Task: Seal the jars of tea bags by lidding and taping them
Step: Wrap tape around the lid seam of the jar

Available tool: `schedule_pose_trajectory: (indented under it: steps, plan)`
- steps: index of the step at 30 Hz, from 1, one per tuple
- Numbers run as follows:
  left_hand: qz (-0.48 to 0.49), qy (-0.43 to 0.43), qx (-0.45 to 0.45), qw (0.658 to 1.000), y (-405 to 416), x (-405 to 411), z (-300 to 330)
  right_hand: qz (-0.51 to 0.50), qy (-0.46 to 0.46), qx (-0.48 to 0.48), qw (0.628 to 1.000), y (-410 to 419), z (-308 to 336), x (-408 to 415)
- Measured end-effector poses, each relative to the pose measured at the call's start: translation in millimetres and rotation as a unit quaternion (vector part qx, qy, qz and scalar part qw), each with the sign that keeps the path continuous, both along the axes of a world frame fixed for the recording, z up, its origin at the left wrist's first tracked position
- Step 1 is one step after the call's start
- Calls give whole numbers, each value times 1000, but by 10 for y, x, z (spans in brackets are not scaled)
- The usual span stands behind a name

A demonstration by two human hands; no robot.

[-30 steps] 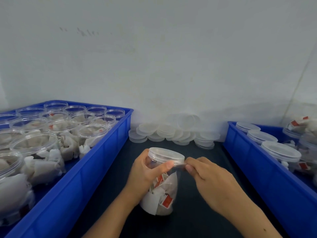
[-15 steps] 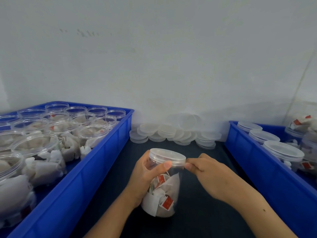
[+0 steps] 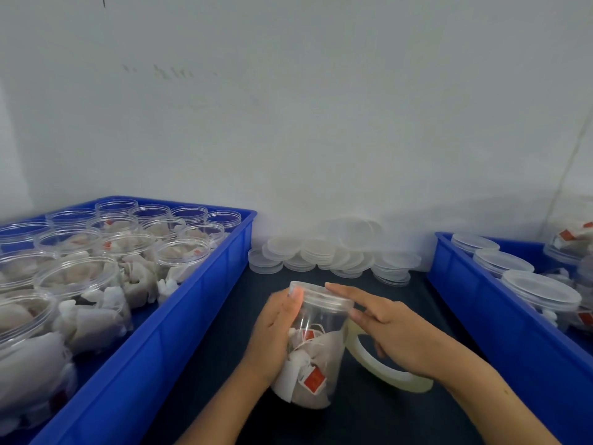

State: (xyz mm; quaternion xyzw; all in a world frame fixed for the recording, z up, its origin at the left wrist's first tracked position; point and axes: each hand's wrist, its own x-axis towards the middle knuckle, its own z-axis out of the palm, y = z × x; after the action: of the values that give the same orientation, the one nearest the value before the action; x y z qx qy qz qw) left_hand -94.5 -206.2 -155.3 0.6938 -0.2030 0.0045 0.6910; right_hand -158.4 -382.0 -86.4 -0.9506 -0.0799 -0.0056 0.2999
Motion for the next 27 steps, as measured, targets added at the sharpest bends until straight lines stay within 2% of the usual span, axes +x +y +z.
schedule_pose_trajectory:
  steps: [1,3,5,9,13,17,19,22,24,27]
  plan:
    - [85,-50,35,995,-17,-6,5,-12,-14,-1,1000,10,-3,16]
    - [235,-151,111,954,-59,-69,56,-31,-29,-3,999,37,-21,43]
    - [272,-168,140,937,-140,-152,73,-39,-39,-4,998,72,-50,61]
    - [206,-120,171,956,-264,-238,73,-65,-62,-27,996,145,-86,30]
    - [180,-66,166,967,-185,-182,141,-66,-81,-77,992,181,-110,-12]
    - [156,-43,103,981,-100,-138,129,-91,-21,41,995,179,-129,-82]
    - [157,-25,70,985,-59,-99,119,-144,41,74,986,171,-133,-94]
    - [150,-29,59,986,-35,-67,103,-136,133,130,973,161,-84,-113]
    - [148,-28,56,987,-33,-54,85,-135,118,134,975,125,-54,-105]
    - [136,-18,50,989,-6,-23,78,-160,49,60,984,95,-35,-107]
